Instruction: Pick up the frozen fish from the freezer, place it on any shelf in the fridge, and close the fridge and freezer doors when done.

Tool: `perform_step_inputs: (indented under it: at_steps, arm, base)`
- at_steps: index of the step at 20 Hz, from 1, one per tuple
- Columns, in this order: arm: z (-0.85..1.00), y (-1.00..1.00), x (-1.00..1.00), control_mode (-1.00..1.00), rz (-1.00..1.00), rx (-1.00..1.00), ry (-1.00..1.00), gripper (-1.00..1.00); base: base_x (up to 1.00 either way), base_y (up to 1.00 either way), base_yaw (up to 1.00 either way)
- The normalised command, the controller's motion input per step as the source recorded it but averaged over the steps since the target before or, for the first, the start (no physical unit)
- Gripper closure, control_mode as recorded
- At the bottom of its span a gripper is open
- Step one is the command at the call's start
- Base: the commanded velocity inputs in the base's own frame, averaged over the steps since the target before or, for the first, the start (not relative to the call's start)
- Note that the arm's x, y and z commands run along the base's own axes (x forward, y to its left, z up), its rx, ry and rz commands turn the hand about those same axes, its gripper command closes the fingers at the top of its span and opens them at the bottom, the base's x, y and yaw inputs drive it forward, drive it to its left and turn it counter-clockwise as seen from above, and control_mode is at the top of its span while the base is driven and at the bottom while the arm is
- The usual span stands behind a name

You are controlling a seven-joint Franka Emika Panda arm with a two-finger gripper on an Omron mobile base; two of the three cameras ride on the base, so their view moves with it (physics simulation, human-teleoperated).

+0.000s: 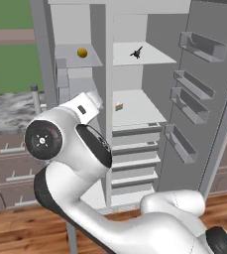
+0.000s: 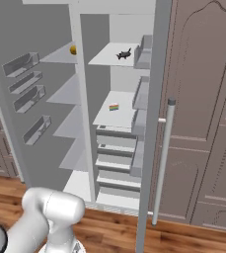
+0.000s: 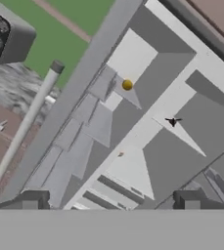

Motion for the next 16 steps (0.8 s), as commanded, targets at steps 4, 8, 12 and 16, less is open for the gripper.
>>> perform_step_inputs:
  at_steps: [4, 8, 12, 16]
  arm:
    - [0.00, 1.00, 0.72, -1.00, 0.11, -0.17, 0.00, -1.00]
    - [0.00, 0.91, 0.83, -1.00, 0.10, -0.16, 0.00, -1.00]
    - [0.00, 0.57, 0.90, -1.00, 0.03, -0.14, 0.00, -1.00]
    - [0.00, 0.24, 0.88, -1.00, 0.00, -0.14, 0.02, -1.00]
  base:
    - [0.00, 0.00, 0.00]
    - [0.00, 0.00, 0.00]
    - [0.00, 0.00, 0.00]
    - [0.00, 0.00, 0.00]
